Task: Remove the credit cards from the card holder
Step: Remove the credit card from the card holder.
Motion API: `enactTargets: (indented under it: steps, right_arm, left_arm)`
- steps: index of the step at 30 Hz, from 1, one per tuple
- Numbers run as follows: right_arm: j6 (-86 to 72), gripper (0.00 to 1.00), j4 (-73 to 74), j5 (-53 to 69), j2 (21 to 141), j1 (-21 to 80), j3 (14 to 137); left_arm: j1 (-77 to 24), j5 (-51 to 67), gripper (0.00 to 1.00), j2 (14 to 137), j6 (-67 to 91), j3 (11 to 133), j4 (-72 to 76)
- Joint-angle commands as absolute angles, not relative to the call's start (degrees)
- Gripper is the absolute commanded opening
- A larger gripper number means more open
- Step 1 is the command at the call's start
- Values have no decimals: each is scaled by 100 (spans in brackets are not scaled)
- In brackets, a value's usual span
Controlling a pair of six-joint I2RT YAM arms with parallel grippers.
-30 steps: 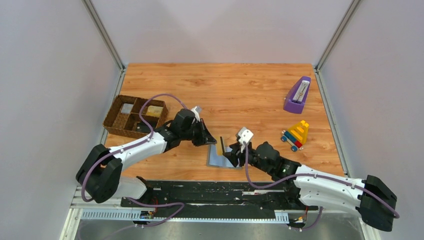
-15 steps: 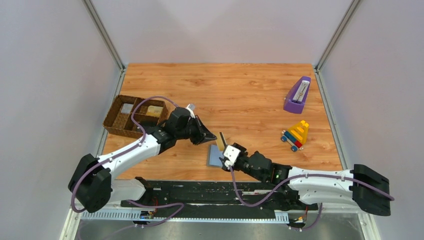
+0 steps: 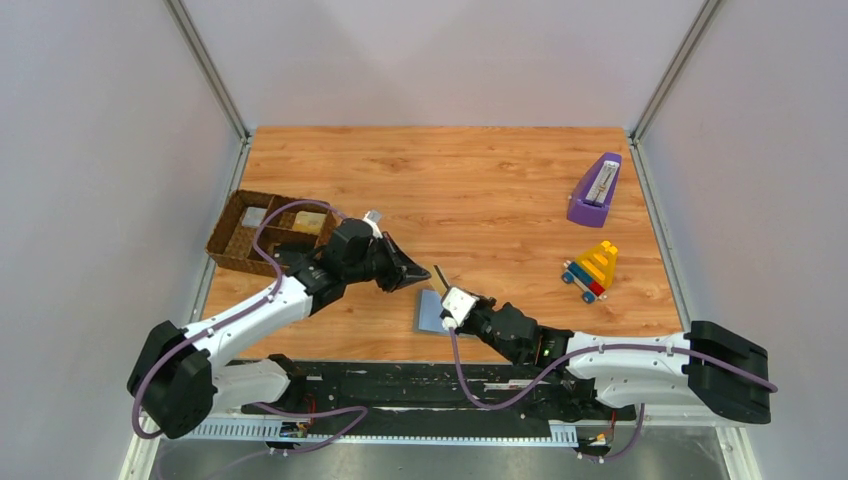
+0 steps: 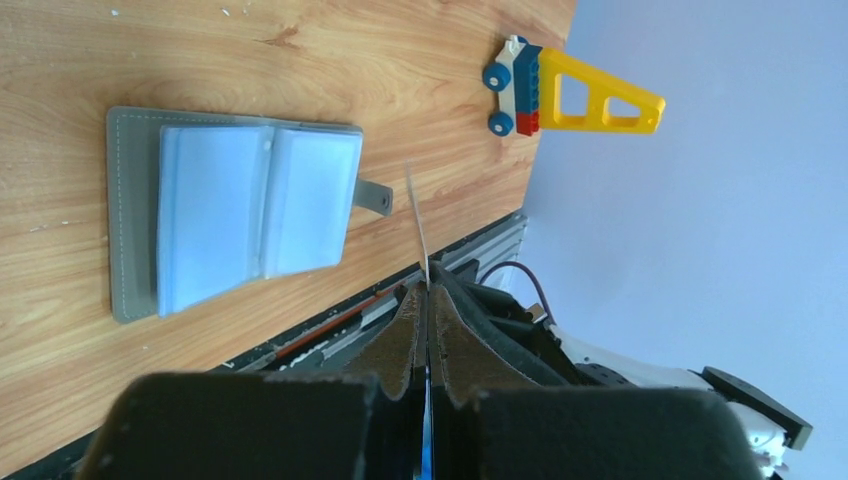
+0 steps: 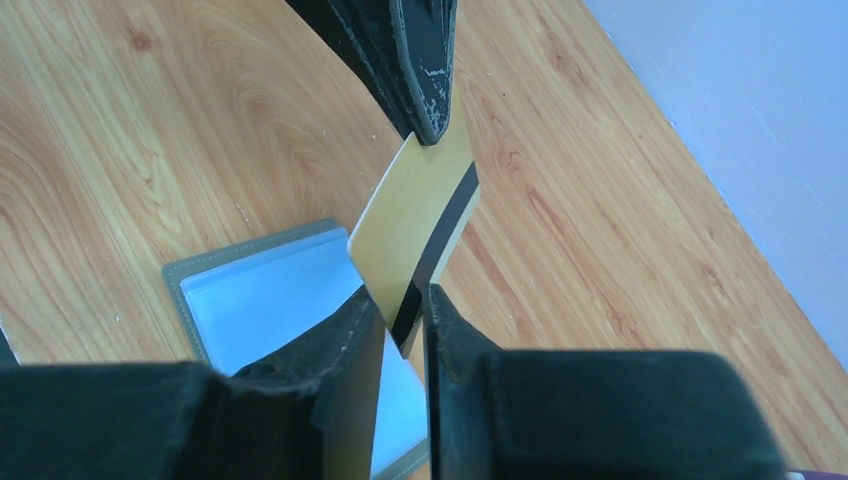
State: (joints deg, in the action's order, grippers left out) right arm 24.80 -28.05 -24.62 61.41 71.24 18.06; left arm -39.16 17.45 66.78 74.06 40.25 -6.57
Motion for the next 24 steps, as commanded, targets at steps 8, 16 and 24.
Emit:
enactTargets:
  steps: [8,16,24]
  right_arm:
    - [2164,0,-3214,-2702,6148,7163,2092]
    - [456,0,-1745,-2892,5892,7051,2551]
    - [-533,0,-617,-1567,5068,6609,2689]
  left_arm:
    - [-3911,1529,17,6174,7544,3926,-524]
    - [-3889,1092,52,5908,5798,4439,-1230]
    - [-3860,1468,54,5648,3588,4851,-1553]
